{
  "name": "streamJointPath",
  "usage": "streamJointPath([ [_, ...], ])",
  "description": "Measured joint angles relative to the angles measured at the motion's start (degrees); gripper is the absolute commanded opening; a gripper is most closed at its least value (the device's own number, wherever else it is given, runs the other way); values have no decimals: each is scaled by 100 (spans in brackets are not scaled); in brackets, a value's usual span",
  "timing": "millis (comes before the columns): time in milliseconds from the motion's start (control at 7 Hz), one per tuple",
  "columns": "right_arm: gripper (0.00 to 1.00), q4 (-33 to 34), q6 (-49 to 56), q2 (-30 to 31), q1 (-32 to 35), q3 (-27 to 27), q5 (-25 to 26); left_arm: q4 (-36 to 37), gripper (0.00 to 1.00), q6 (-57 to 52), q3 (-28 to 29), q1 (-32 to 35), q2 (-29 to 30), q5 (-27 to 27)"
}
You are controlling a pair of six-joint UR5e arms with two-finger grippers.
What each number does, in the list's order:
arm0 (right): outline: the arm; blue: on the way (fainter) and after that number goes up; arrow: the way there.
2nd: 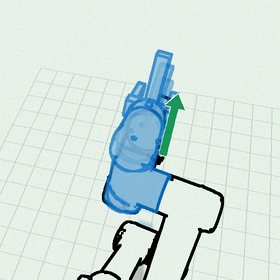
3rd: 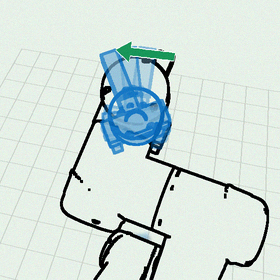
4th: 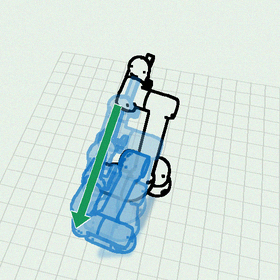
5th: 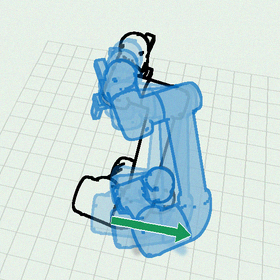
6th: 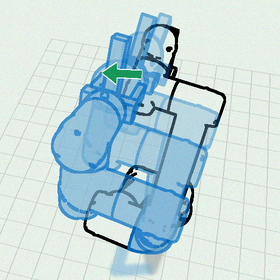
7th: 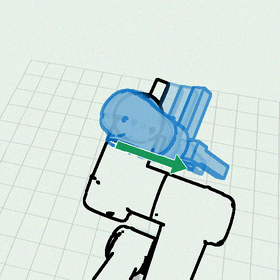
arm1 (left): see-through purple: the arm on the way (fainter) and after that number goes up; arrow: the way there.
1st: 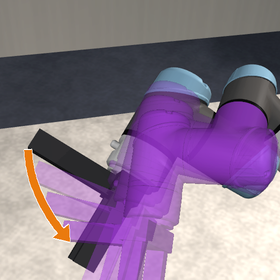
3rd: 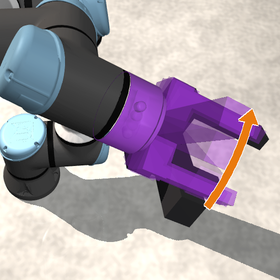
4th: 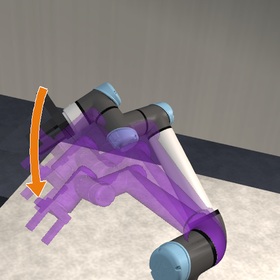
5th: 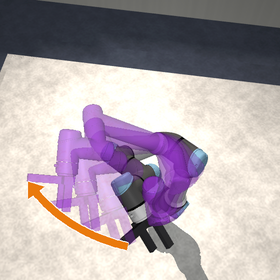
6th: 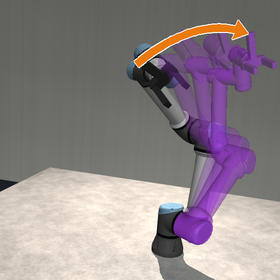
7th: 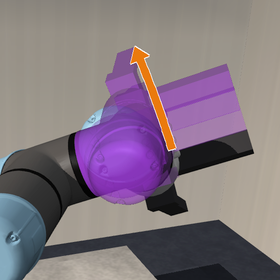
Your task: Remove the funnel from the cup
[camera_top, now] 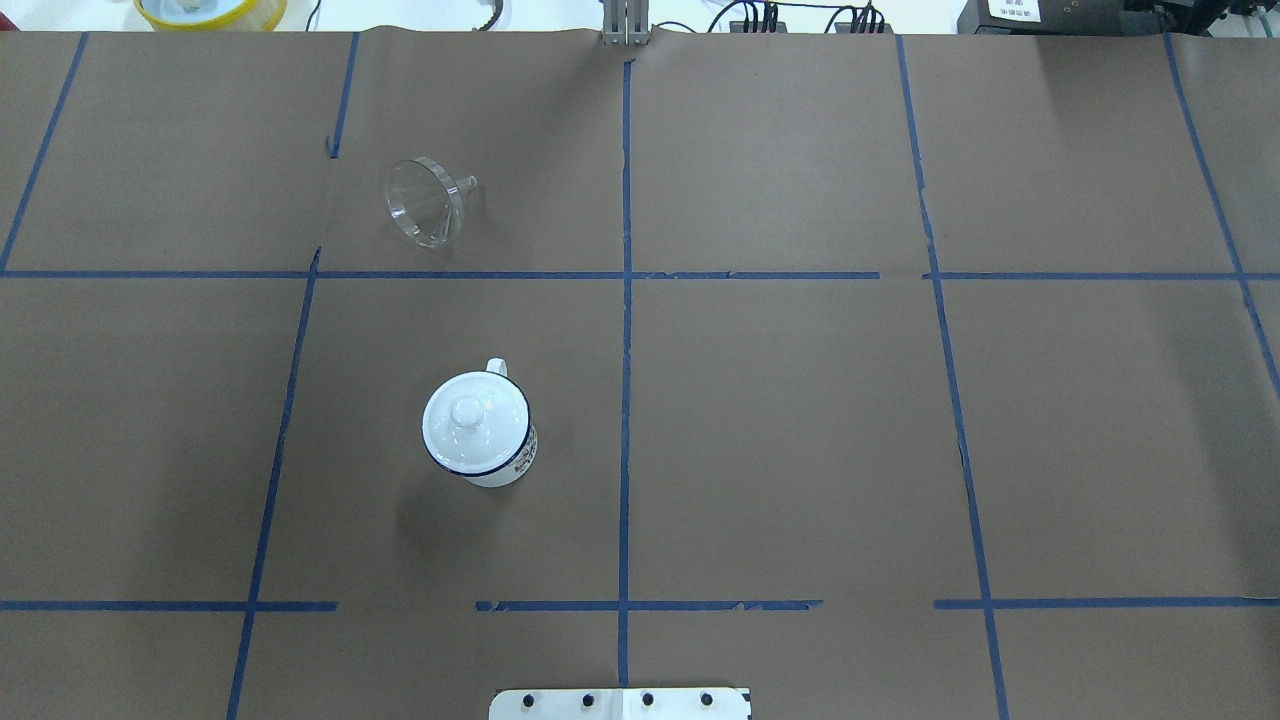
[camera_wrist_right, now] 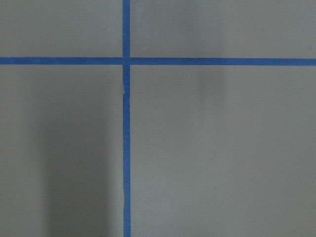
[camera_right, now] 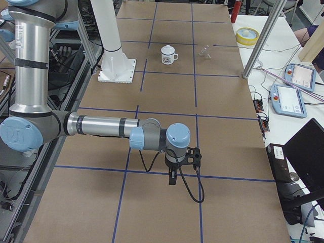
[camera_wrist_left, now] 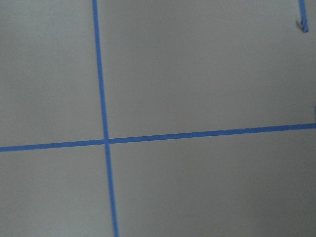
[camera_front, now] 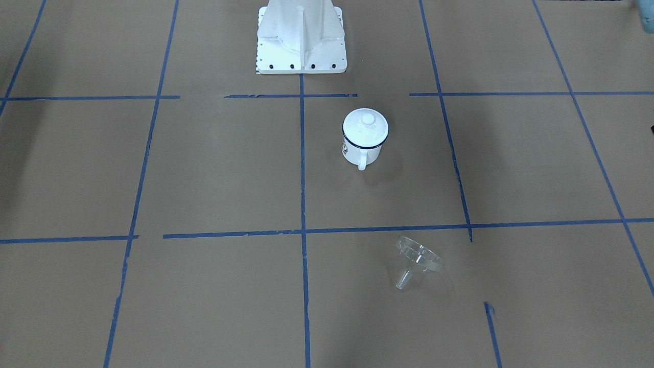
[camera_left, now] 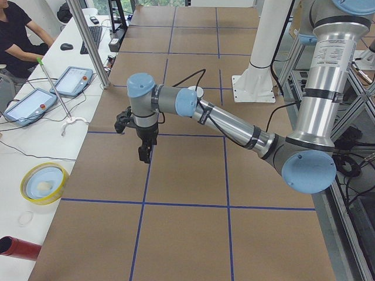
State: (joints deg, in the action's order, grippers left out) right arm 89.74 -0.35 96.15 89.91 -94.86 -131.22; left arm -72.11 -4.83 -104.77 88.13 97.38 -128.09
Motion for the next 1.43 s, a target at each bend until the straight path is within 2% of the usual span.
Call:
streamJointPath([
  [286,100,0,0,0,0,-3,0,-52,100,-786,345,479,-246,-63],
  [714,100,0,0,0,0,-3,0,-621,100,-1242,798,603,-629,-792],
  [1429,100,0,0,0,0,-1,0,-804,100,-798,607,615,-995,-869],
])
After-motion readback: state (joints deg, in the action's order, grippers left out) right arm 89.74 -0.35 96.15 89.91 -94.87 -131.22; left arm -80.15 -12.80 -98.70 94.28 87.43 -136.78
